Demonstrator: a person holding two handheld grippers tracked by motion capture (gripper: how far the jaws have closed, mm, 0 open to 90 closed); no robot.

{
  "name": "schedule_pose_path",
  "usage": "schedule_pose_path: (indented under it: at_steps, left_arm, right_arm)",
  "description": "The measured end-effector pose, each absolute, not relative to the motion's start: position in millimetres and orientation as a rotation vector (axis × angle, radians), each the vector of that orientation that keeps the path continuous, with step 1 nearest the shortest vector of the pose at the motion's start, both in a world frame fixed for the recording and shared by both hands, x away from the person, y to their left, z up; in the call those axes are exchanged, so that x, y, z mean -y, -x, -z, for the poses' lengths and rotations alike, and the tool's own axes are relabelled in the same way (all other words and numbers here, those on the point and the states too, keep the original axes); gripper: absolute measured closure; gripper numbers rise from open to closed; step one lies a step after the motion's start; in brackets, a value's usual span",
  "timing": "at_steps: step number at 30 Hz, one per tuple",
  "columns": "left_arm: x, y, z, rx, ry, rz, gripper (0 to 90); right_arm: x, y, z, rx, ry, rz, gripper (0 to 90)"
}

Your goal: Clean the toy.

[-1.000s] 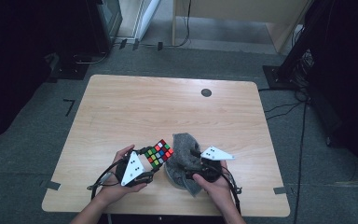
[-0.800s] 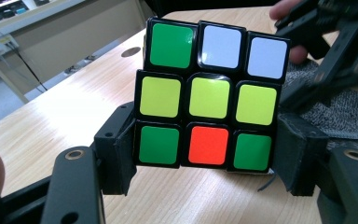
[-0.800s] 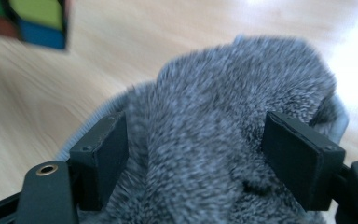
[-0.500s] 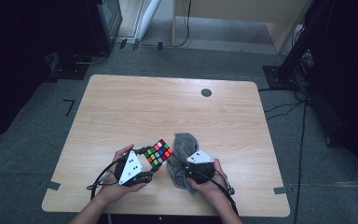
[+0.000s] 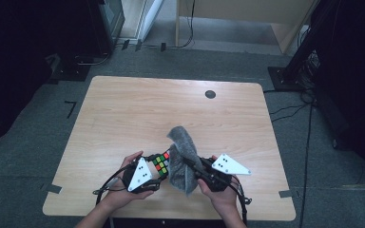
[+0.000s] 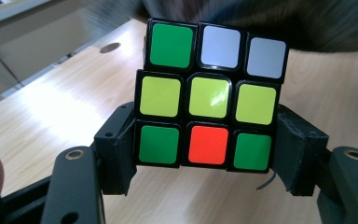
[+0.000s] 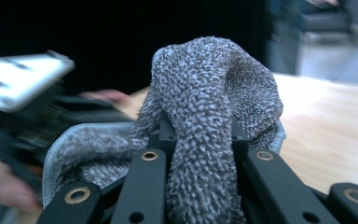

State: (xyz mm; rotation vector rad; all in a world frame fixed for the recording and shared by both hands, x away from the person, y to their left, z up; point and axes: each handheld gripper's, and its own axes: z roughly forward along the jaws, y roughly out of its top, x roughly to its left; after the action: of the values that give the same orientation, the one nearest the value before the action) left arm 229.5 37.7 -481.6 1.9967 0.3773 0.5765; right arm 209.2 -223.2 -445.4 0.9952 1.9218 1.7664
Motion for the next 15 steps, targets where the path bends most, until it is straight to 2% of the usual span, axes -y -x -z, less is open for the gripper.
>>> schedule_pose_path:
  at_steps: [4, 10, 15]
  left_arm:
    - [-34, -223, 478, -0.336, -1.970, -0.555, 33.7]
    - [-44, -225, 469, -0.373, -1.903, -0.520, 33.7]
    - [-42, -226, 472, -0.374, -1.924, -0.511, 33.7]
  right_arm:
    - [208, -203, 446, -1.987, -0.938, -1.745, 76.4]
    - [220, -220, 465, -2.002, -1.109, -1.648, 76.2]
    - [212, -213, 456, -2.013, -1.020, -1.716, 75.6]
